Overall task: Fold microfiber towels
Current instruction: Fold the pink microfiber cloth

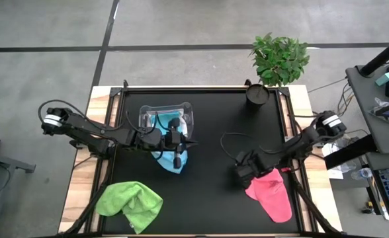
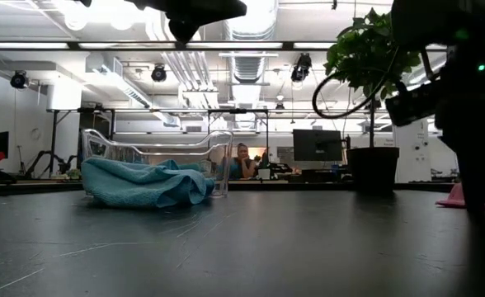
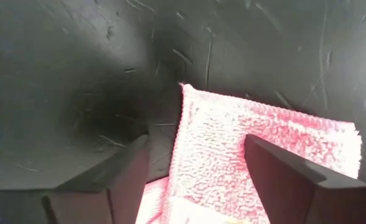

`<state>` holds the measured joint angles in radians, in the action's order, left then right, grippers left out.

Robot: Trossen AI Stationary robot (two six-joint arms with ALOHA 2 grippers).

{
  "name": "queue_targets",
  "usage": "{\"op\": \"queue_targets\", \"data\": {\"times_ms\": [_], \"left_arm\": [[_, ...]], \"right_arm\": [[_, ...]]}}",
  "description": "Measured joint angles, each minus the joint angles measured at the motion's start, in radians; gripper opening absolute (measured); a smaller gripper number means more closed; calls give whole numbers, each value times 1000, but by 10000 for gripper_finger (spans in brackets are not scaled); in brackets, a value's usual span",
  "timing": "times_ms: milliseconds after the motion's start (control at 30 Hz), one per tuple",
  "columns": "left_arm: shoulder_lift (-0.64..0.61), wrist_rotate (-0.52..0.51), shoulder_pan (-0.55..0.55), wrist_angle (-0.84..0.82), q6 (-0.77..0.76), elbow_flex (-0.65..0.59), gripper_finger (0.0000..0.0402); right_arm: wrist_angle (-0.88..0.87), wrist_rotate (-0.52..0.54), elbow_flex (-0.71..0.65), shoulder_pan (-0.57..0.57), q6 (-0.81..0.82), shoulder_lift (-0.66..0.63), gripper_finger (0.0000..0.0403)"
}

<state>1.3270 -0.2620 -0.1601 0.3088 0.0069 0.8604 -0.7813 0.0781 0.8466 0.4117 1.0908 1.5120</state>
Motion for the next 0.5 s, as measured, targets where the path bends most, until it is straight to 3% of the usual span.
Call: {"op": "queue_targets", "data": {"times_ms": [133, 233, 333, 500], "left_arm": [[0, -9, 4, -1, 0, 0, 0], [0, -9, 4, -2, 0, 0, 0], [0, -9, 4, -2, 0, 0, 0], [0, -9, 4, -3, 0, 0, 0]], "right_arm": [[1, 2, 5, -4, -15, 34, 265], [4, 1, 5, -5, -36, 54, 246], [12, 4, 4, -4, -45, 66, 201], [39, 13, 4, -3, -89, 61, 77]]}}
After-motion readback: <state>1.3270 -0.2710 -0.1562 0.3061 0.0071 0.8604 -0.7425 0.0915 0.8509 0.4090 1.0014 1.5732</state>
